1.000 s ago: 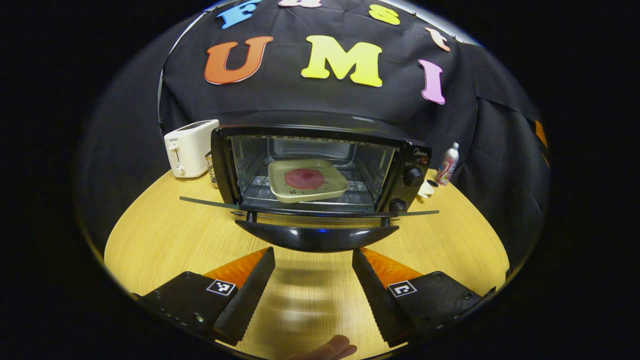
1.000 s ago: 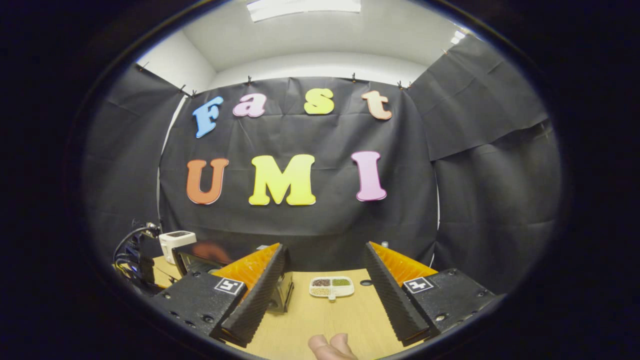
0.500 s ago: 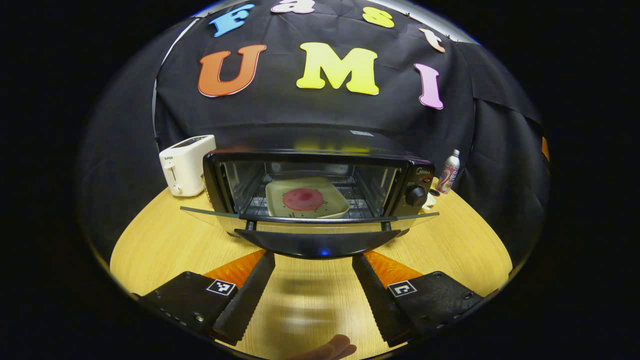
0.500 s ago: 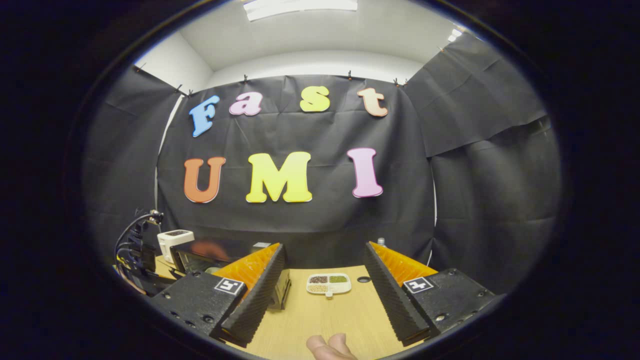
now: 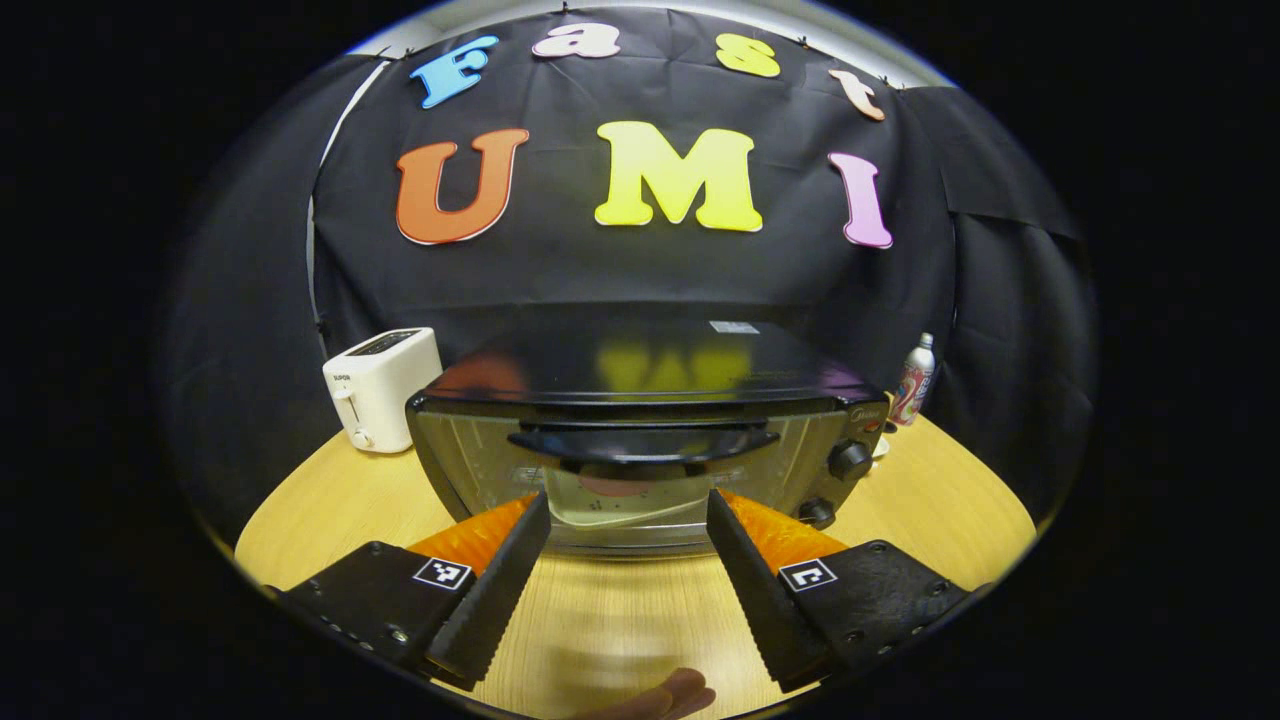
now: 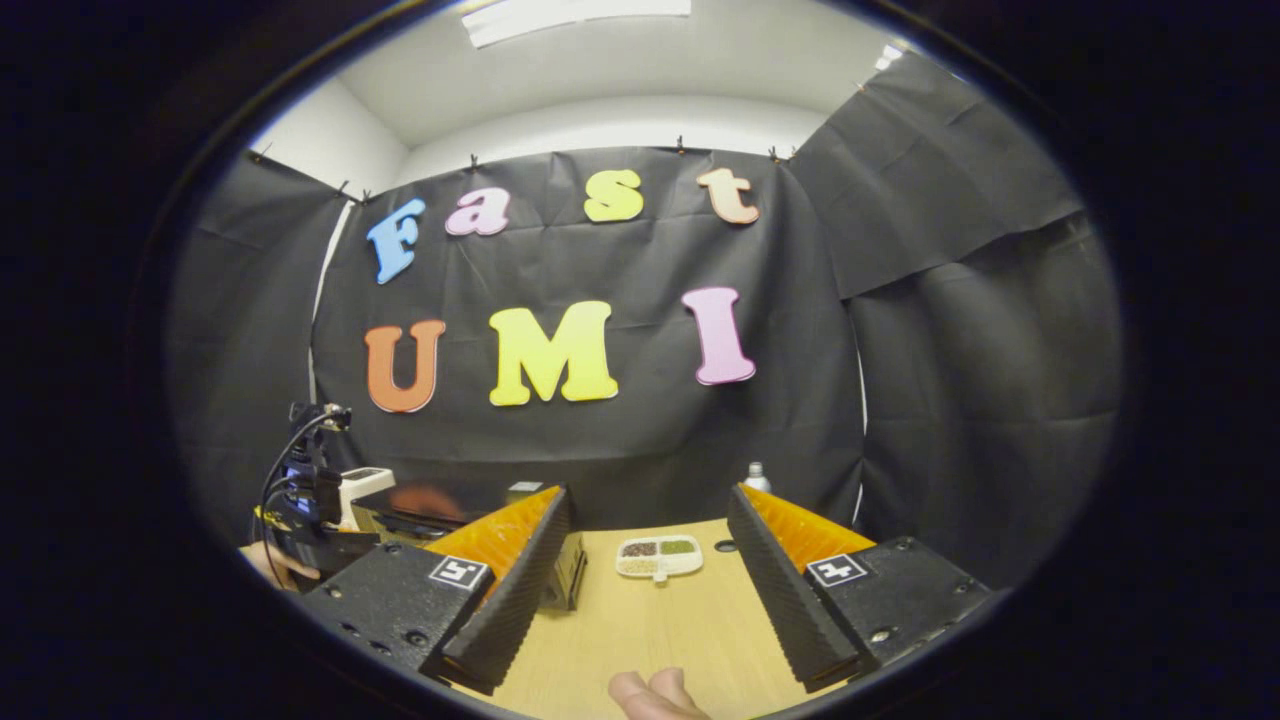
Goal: Open the electric oven with the left hand, put the food in, and close the electric oven.
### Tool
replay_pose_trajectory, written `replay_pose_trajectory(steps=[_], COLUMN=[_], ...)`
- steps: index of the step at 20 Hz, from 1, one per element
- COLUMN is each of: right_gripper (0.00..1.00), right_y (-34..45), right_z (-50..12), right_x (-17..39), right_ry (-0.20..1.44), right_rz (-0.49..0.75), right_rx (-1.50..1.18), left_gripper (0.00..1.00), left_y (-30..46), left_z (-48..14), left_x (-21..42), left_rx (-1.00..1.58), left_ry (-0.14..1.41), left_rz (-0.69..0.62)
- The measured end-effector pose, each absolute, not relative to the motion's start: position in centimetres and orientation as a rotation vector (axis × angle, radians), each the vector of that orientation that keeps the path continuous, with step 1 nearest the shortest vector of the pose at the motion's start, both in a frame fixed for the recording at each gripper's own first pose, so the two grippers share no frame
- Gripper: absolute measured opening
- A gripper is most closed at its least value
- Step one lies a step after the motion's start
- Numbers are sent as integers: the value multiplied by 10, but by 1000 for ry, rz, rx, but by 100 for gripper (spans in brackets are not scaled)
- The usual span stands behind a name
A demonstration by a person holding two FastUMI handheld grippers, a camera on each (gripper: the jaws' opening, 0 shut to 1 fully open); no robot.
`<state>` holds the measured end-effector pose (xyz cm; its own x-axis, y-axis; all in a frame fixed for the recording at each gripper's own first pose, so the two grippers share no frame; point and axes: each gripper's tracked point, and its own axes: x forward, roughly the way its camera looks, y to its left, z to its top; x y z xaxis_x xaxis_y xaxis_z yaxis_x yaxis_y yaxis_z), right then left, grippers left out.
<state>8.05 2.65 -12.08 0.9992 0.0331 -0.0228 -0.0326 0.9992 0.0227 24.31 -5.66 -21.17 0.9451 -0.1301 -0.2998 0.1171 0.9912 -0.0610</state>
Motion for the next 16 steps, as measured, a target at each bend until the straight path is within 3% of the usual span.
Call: replay_pose_trajectory(steps=[3, 4, 5, 11, 12, 15, 16], right_gripper=[96, 100, 96, 96, 100, 96, 100], right_y=[28, 29, 30, 27, 27, 29, 30], right_z=[-121, -120, -120, -108, -104, -98, -94], right_x=[66, 59, 54, 15, 8, -9, -15], right_ry=[29, 29, 29, 6, 1, -10, -14], right_rz=[37, 43, 44, 38, 36, 34, 33], right_rx=[19, 19, 20, 16, 11, -9, -16], left_gripper=[95, 95, 94, 94, 94, 94, 94], left_y=[-62, -63, -64, -65, -63, -56, -55], left_z=[-200, -198, -194, -175, -171, -147, -135], left_x=[221, 214, 205, 149, 140, 107, 96], left_rx=[-48, -44, -39, -37, -46, -47, -44], left_ry=[267, 253, 240, 175, 164, 120, 98], left_rz=[-143, -145, -147, -145, -141, -123, -123])
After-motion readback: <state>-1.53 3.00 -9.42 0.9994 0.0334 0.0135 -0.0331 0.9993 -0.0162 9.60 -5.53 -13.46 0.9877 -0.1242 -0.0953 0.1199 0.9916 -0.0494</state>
